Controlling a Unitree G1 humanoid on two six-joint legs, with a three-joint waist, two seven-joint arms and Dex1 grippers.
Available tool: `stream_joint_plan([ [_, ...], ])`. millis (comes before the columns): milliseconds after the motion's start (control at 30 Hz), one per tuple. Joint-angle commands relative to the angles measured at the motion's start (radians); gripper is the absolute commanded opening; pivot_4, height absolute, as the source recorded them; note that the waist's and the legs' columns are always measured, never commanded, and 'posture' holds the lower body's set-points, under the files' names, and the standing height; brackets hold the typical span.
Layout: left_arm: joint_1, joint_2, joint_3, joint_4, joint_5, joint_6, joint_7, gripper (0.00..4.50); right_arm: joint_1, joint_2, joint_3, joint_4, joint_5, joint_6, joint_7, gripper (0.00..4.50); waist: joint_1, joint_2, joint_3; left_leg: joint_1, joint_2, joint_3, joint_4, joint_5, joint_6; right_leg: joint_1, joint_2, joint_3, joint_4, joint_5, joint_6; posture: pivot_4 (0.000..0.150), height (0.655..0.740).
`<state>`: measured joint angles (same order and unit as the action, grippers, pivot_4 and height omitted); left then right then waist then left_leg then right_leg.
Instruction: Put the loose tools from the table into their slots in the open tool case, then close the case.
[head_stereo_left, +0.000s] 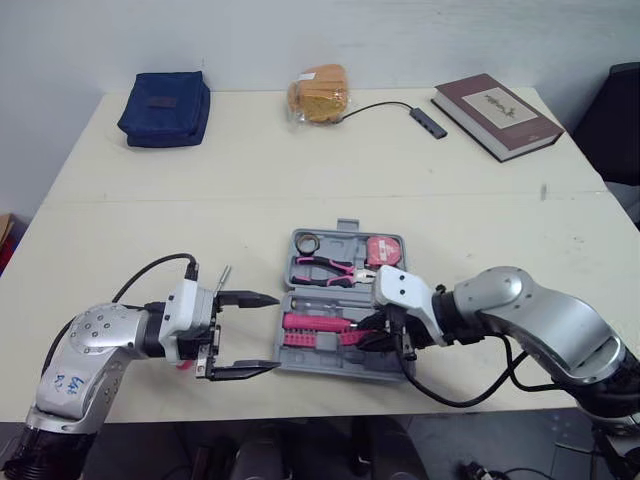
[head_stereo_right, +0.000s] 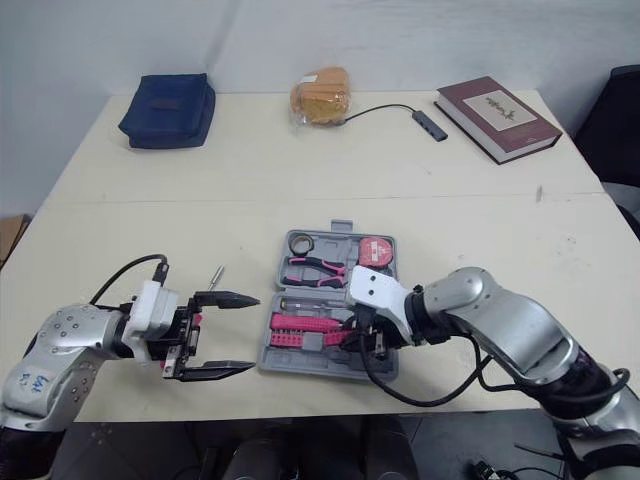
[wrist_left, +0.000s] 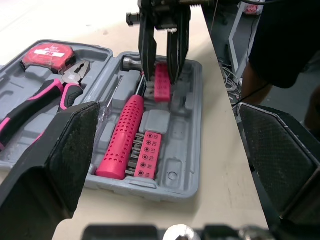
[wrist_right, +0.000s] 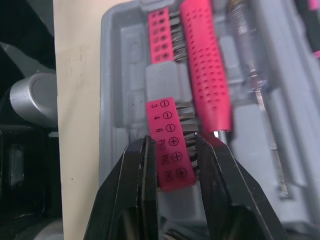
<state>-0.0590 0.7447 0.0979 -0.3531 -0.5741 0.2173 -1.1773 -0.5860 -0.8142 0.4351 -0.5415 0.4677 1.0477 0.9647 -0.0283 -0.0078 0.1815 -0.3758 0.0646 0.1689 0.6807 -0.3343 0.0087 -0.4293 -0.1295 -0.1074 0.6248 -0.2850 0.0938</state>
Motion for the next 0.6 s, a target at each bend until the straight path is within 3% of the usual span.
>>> stream_joint_plan([
  [33, 0.018, 0.014, 0.023, -0.033, -0.002, -0.014, -0.001, 4.5, -0.019, 0.008, 0.01, -0.019, -0.009, 0.003, -0.008, 0.74, 0.0, 0.0, 0.0, 0.0, 0.0, 0.0, 0.0, 0.0, 0.0, 0.0, 0.0, 0.0, 0.0, 0.0, 0.0, 0.15, 0.74],
  [600, 0.121, -0.004, 0.059, 0.002, 0.005, -0.112, -0.022, 4.5, -0.026, 0.037, 0.047, 0.015, -0.041, 0.06, -0.061, 0.74, -0.003, -0.001, 0.0, 0.0, 0.001, 0.0, 0.0, -0.001, -0.001, 0.0, 0.0, 0.0, 0.001, 0.0, -0.001, 0.15, 0.74],
])
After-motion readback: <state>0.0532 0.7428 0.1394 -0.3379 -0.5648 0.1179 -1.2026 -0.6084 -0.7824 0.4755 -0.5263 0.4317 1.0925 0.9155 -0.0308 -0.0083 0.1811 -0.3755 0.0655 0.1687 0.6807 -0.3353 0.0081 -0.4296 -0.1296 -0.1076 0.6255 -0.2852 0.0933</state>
